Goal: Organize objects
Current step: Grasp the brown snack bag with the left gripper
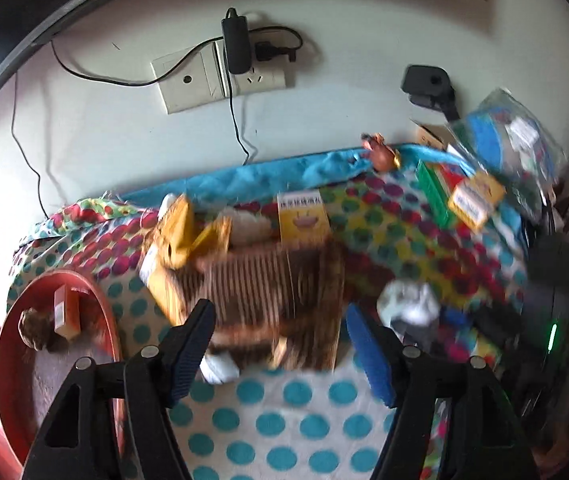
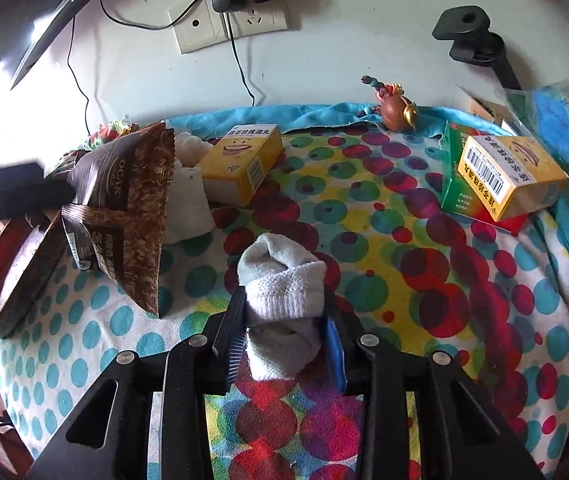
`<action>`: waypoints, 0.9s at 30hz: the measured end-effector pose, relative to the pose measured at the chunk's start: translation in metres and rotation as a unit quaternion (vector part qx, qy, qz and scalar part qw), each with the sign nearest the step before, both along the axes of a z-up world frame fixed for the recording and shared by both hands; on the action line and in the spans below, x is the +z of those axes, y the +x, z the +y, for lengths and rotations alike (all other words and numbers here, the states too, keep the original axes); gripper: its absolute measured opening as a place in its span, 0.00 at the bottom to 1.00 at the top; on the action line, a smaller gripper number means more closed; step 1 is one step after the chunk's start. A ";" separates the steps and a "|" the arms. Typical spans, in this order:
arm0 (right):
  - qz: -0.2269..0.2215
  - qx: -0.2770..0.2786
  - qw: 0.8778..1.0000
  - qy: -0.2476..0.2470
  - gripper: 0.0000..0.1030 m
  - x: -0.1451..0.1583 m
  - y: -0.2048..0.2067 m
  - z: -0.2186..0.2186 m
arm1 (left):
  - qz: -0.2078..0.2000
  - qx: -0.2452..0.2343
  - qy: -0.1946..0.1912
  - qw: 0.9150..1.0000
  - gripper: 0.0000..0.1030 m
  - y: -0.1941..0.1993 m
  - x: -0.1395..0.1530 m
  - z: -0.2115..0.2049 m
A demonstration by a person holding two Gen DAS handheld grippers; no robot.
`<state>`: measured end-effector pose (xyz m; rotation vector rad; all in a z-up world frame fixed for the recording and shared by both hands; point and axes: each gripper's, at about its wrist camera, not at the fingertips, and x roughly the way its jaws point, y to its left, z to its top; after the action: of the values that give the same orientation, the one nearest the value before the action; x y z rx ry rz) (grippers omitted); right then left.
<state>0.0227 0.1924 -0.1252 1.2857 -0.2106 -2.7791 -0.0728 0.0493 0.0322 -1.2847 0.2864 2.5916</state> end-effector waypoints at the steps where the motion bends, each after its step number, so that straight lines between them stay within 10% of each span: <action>1: 0.000 0.000 1.000 0.004 0.32 0.000 0.000 0.000 | -0.009 -0.001 0.001 1.000 0.68 -0.009 0.004 0.004; 9: -0.001 0.002 1.000 0.009 0.33 -0.001 0.000 0.000 | -0.075 0.082 -0.020 0.994 0.68 -0.079 0.018 0.024; 15: -0.002 0.002 1.000 0.005 0.33 -0.002 -0.002 0.003 | -0.163 0.188 -0.021 0.968 0.68 -0.114 -0.005 0.014; 27: -0.003 0.002 1.000 0.000 0.35 -0.002 -0.001 0.003 | -0.232 0.250 0.014 0.940 0.69 -0.072 -0.028 -0.019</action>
<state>0.0213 0.1953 -0.1275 1.2932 -0.2077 -2.7726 -0.1452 0.0302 0.0045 -2.1277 -0.1893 2.5244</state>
